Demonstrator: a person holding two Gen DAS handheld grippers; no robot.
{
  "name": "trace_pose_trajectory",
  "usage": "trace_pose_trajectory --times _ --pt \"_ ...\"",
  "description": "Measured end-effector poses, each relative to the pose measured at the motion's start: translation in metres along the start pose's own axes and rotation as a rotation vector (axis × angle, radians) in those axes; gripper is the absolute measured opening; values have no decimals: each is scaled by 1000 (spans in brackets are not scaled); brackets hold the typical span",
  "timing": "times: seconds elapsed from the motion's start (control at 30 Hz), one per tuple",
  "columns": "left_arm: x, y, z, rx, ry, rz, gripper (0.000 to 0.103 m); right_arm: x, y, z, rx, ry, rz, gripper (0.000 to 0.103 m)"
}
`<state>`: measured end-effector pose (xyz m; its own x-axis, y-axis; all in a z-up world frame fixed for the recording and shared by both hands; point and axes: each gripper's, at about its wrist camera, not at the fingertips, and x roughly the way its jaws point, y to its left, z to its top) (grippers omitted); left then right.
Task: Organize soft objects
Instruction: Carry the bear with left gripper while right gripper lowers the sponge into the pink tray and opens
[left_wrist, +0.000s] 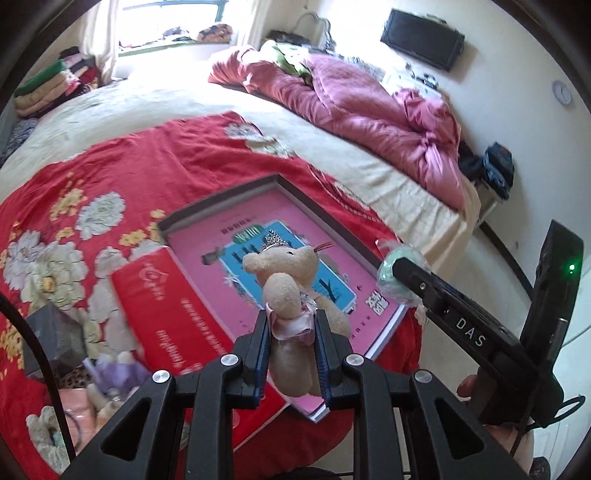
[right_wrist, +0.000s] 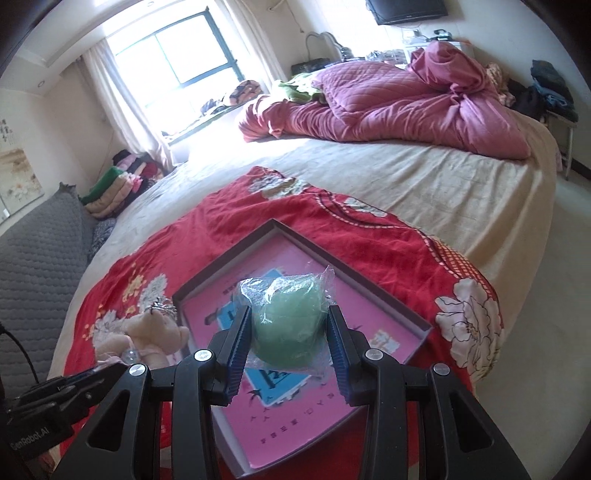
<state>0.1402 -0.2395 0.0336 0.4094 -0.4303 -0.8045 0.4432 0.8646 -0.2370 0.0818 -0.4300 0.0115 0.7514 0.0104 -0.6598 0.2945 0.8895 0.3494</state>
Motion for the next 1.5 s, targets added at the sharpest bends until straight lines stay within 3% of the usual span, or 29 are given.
trace_pose_trajectory --times 0.6,1.1,1.5 --pt "68 -42 -5 128 170 48 22 46 -29 -6 -5 101 -58 42" --pt "83 -50 -14 168 220 61 23 70 -41 -18 -6 152 -109 45" --pt "85 -48 -16 162 232 70 24 54 -43 -10 31 101 -89 54"
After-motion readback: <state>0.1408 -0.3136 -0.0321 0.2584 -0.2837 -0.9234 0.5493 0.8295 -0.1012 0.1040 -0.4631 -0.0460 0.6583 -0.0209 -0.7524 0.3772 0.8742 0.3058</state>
